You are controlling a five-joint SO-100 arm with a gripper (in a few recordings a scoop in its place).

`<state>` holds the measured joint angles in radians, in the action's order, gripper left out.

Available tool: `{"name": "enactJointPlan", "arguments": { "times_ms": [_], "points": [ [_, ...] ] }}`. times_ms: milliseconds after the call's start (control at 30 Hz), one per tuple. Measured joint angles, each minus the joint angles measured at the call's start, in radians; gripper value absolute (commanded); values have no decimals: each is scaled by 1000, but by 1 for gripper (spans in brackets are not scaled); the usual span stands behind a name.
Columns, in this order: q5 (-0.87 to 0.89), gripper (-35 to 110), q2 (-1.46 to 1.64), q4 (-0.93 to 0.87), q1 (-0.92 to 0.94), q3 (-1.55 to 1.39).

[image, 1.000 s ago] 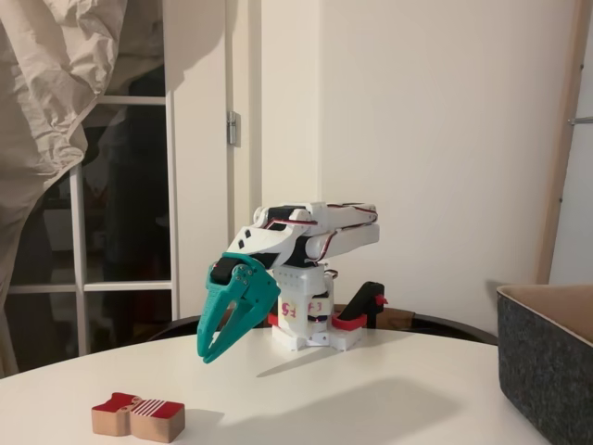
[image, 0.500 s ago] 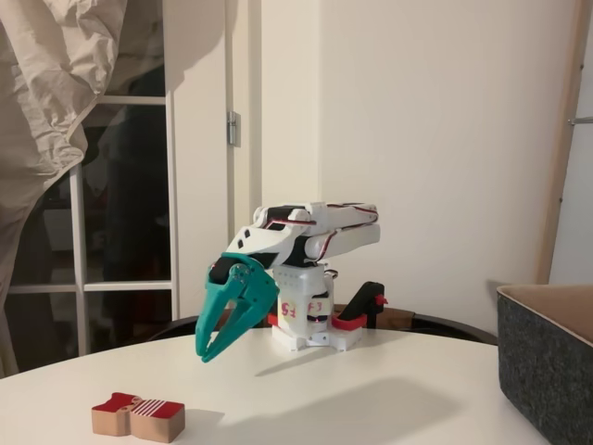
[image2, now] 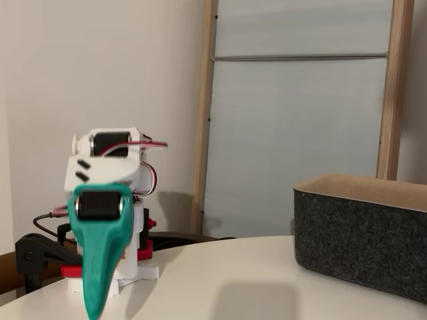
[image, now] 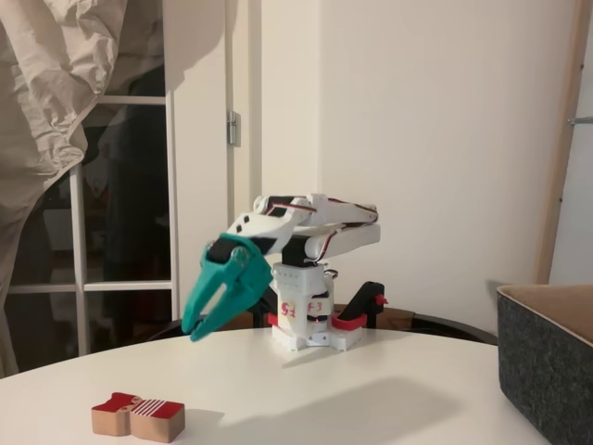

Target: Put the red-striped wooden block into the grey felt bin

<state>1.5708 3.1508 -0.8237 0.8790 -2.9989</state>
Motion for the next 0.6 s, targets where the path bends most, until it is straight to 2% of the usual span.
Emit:
{"name": "enactJointPlan", "arguments": {
  "times_ms": [300,600],
  "points": [
    [150,4,-21,-2,-44,249],
    [314,10,-232,-2,-106,624]
  ]
}}
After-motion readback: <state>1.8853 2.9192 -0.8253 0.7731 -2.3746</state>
